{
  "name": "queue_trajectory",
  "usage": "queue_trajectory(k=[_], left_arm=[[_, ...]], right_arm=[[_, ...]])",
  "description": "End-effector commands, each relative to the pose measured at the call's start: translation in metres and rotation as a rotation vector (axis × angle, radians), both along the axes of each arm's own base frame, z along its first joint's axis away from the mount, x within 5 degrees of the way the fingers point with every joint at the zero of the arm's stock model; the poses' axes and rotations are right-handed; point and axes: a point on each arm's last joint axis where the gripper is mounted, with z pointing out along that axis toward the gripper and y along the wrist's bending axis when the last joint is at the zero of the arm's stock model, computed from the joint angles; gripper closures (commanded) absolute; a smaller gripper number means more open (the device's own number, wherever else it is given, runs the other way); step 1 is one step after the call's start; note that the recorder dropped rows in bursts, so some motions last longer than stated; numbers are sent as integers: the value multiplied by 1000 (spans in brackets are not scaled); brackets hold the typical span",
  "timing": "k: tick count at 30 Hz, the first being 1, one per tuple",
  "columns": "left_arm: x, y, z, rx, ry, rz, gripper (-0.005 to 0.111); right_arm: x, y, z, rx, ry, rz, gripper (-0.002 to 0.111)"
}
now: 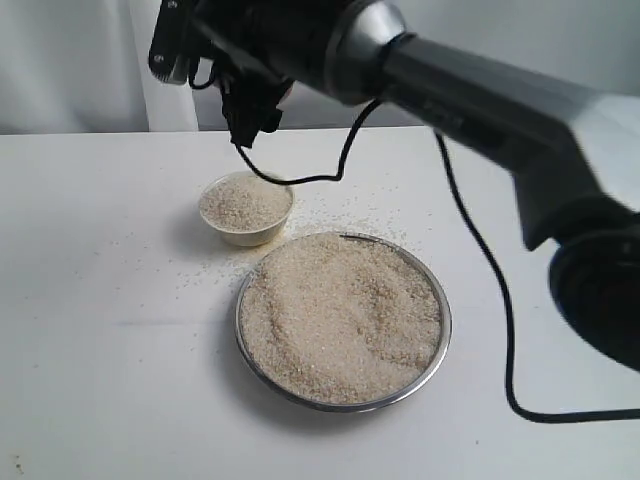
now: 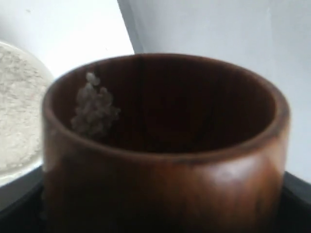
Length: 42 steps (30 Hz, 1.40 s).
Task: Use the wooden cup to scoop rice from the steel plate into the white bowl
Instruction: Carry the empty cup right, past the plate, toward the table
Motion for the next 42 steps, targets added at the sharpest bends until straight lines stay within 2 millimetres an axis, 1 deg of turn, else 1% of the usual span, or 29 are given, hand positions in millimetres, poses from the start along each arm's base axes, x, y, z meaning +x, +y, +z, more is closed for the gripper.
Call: queue_trajectory(k=[1,2,3,5,7,8,11,12,15,16,17,19,23,25,27,31,33,36,42], left_arm=[[0,0,0,-3,-7,-1,107],[0,0,0,-3,-7,-1,107],[0,0,0,-3,-7,-1,107],[0,0,0,-3,-7,-1,107],[0,0,0,-3,-7,-1,107],[0,0,0,-3,-7,-1,107],[0,0,0,-3,-7,-1,107],[0,0,0,-3,-7,-1,107],[0,0,0,-3,-7,-1,107],[0,0,0,-3,-7,-1,107],[0,0,0,-3,-7,-1,107],[0,0,0,-3,-7,-1,107],[0,0,0,-3,-7,-1,107],[0,0,0,-3,-7,-1,107],[0,0,0,-3,-7,-1,107],[0,0,0,-3,-7,-1,107],[0,0,0,-3,-7,-1,107],[0,0,0,-3,-7,-1,107],[0,0,0,-3,-7,-1,107]], right_arm=[[-14,-32,38,28,121,-94,108],[-17,-43,43,17,159,-152,108],[-17,-50,45,31,184,-184,108],[-13,-67,46,100,236,-240,108],[-14,-90,31,129,329,-322,108],[-16,-104,19,133,374,-372,108],[-20,-126,-5,168,379,-394,108],[-26,-143,-23,209,382,-400,108],[-37,-169,-44,347,380,-394,108],[-42,-180,-50,400,371,-397,108],[-49,-204,-58,503,331,-411,108],[-60,-228,-68,596,282,-437,108],[-87,-264,-85,725,171,-462,108],[-99,-274,-91,796,92,-446,108],[-113,-278,-98,870,24,-410,108],[-144,-279,-116,990,-52,-303,108],[-154,-278,-122,1007,-61,-268,108],[-162,-278,-133,1008,-40,-266,108],[-159,-276,-157,961,4,-252,108]])
